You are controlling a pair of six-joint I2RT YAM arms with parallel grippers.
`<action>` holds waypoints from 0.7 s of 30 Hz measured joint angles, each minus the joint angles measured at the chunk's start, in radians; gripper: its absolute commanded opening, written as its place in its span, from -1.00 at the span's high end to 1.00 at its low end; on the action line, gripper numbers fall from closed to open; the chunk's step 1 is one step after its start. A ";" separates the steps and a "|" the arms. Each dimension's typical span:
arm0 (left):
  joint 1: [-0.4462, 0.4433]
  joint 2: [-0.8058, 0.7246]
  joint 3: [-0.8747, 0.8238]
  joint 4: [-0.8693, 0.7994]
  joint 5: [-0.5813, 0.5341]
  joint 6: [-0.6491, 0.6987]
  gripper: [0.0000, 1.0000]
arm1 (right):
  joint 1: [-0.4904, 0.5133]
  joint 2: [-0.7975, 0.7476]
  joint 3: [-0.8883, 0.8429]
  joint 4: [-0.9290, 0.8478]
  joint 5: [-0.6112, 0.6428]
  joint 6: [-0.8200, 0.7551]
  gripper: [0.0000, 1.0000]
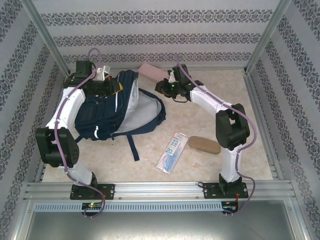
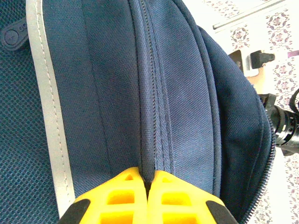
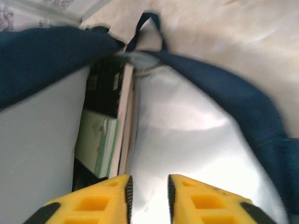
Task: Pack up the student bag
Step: Place the loose stationery in the student bag, then move the pencil pouch to the top-center of the table.
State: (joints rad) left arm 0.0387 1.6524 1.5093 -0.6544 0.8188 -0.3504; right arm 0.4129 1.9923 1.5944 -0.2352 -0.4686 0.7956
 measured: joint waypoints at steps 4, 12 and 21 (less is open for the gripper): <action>0.001 0.005 -0.002 -0.010 -0.013 0.007 1.00 | -0.037 0.014 -0.018 -0.009 0.040 -0.014 0.62; 0.000 0.008 -0.015 -0.008 0.003 -0.004 1.00 | -0.107 0.218 0.063 0.198 0.016 0.114 0.90; 0.000 0.002 -0.035 -0.001 0.015 -0.043 1.00 | -0.142 0.570 0.486 0.337 0.031 0.315 0.96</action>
State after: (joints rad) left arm 0.0383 1.6543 1.4742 -0.6552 0.8341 -0.3935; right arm 0.2710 2.5622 2.0804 0.1017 -0.4374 1.1103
